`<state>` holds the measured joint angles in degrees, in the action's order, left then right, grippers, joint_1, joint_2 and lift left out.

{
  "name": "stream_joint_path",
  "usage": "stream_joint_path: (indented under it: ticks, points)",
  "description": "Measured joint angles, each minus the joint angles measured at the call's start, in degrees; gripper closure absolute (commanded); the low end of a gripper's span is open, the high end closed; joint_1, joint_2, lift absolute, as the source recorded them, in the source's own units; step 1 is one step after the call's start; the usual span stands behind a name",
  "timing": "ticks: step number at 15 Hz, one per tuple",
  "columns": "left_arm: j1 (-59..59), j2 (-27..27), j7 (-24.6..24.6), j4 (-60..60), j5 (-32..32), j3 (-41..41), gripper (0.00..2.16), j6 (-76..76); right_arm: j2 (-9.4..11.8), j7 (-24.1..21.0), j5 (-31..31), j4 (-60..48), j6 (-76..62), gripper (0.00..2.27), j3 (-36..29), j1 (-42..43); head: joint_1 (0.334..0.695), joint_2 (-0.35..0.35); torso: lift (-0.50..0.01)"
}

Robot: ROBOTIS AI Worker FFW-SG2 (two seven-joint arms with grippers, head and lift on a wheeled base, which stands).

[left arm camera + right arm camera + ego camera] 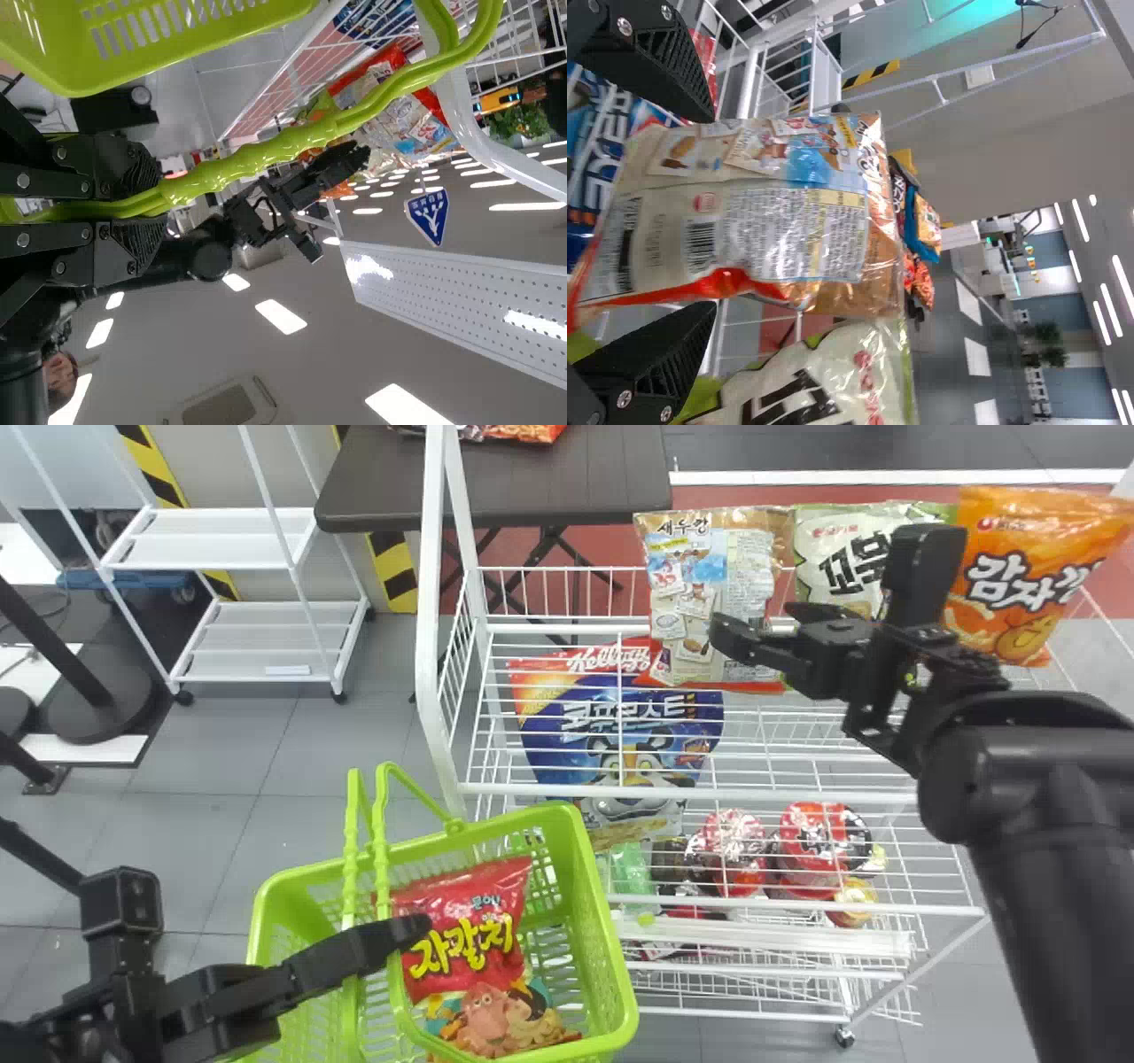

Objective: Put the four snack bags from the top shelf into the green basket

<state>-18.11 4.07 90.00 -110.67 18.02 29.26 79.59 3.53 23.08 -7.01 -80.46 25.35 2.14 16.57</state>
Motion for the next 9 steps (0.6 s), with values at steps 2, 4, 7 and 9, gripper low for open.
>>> stream_joint_path:
  ticks: [2, 4, 7, 9]
  points:
    - [0.0, 0.0, 0.0, 0.0, 0.0, 0.0, 2.15, 0.0, -0.1, -1.1, 1.3, 6.4, -2.8, 0.64, 2.3, 3.7, 0.695, 0.075, 0.0]
    - [-0.1, 0.1, 0.0, 0.1, 0.0, 0.0, 2.15, -0.1, -0.2, -1.3, 2.0, 9.4, -2.7, 1.72, 3.8, 5.9, 0.695, 0.084, 0.0]
    - [-0.1, 0.1, 0.0, 0.2, 0.0, 0.0, 2.15, -0.2, -0.2, -1.4, 2.0, 9.6, 1.4, 2.25, 4.3, 6.3, 0.695, 0.089, 0.0]
    - [-0.1, 0.2, 0.0, 0.2, 0.0, 0.0, 2.15, -0.2, -0.2, -1.4, 1.8, 8.4, 2.6, 2.25, 3.9, 5.1, 0.695, 0.089, 0.0]
